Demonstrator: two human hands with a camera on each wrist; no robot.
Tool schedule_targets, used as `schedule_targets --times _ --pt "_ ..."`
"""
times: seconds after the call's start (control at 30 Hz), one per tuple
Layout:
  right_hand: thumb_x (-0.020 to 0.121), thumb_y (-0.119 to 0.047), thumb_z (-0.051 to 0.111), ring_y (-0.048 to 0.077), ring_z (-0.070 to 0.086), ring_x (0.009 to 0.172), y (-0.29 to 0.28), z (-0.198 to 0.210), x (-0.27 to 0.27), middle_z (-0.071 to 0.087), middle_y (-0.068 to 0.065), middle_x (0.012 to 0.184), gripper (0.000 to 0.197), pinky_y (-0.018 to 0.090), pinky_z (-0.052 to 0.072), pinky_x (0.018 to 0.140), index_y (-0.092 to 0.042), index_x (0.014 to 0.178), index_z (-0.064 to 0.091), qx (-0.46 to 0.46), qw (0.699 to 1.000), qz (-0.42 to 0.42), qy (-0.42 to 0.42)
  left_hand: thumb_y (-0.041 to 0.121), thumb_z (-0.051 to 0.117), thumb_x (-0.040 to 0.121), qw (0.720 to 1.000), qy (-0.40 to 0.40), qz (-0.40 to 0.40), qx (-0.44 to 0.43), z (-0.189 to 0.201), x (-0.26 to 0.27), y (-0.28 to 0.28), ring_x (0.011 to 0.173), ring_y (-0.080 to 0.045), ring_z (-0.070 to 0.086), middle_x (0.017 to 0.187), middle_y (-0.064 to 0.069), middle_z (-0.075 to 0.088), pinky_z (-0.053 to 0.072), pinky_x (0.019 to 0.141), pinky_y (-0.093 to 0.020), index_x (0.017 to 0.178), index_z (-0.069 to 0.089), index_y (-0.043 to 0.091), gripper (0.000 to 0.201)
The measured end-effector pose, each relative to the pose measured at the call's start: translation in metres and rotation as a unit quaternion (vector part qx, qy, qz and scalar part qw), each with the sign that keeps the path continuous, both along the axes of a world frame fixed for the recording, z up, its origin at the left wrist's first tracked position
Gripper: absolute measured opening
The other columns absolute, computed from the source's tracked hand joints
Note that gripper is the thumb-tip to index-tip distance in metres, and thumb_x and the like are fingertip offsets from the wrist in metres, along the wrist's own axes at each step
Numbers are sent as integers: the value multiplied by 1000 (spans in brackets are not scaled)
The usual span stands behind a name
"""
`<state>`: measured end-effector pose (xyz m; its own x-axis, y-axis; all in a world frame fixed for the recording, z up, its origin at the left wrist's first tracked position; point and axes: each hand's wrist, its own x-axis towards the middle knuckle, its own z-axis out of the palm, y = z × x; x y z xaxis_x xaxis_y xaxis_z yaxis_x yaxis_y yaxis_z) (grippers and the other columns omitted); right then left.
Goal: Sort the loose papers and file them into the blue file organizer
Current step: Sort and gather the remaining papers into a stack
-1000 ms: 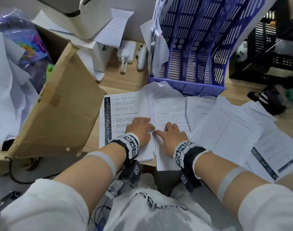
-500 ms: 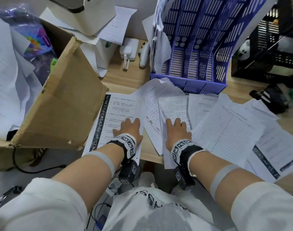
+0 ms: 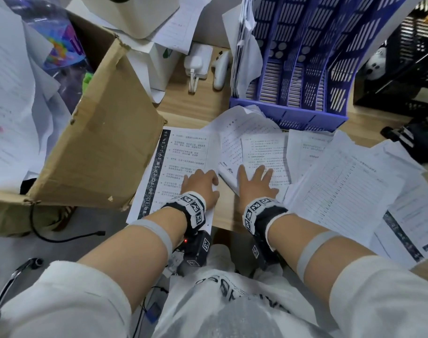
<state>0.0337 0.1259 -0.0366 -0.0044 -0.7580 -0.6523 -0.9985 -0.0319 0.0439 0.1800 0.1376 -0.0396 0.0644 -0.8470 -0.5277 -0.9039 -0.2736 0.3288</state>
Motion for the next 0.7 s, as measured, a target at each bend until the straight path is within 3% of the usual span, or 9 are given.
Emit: schedule_targets --times 0.1,0.17,0.23,0.3,0.37,0.47,0.53,0.6,0.7 --pt "88 -8 51 48 15 140 0 3 -10 14 28 152 74 58 44 95 -26 149 12 -69 997 36 -10 31 59 86 999 25 28 9 3 -1 -2 103 -28 57 111 -3 55 40 105 -43 104 60 27 19" --pt "89 -4 44 39 46 118 -10 11 -26 44 21 129 57 43 50 78 -21 142 31 -113 992 40 -50 35 54 89 998 38 50 10 7 -3 -7 100 -26 60 109 -2 60 47 96 -41 103 61 25 19" --pt "90 -4 42 33 59 95 -23 24 -42 57 15 108 50 34 43 68 -21 137 40 -139 986 1 -95 48 53 89 992 88 91 12 8 -10 -13 95 -22 61 104 0 66 49 91 -39 100 62 22 29" --pt "89 -9 45 33 62 91 -26 35 -55 64 12 104 46 31 41 69 -22 133 46 -159 976 -50 -139 69 54 79 961 215 172 26 16 -21 -19 93 -19 65 104 1 68 51 91 -38 103 63 21 54" --pt "88 -16 48 32 63 92 -19 40 -63 67 9 106 39 31 46 74 -23 127 53 -150 971 -56 -179 79 56 70 898 361 244 61 26 -35 -26 87 -16 69 110 2 67 54 86 -37 115 61 22 73" --pt "87 -46 54 23 59 110 -2 38 -66 61 0 124 46 33 47 91 -27 129 53 -74 964 -31 -254 81 67 59 859 425 271 86 28 -53 -39 92 -16 69 111 2 69 56 85 -39 127 57 21 91" --pt "85 -60 54 18 47 128 4 34 -65 48 -2 142 65 32 36 105 -27 141 44 -41 958 -21 -284 55 74 72 886 387 248 53 29 -56 -45 106 -25 66 122 -4 67 52 97 -42 129 56 15 72" --pt "88 -60 52 16 38 136 6 31 -65 40 -3 149 67 30 27 110 -26 145 40 -38 951 -28 -307 12 59 87 922 326 205 31 33 -51 -44 106 -29 62 116 -10 67 51 91 -36 117 61 9 30" --pt "89 -56 53 16 29 142 3 24 -67 31 -4 155 72 33 22 116 -27 150 27 -44 949 -37 -309 3 49 89 919 332 210 27 27 -40 -36 99 -30 64 108 -9 69 49 77 -32 113 67 6 30"
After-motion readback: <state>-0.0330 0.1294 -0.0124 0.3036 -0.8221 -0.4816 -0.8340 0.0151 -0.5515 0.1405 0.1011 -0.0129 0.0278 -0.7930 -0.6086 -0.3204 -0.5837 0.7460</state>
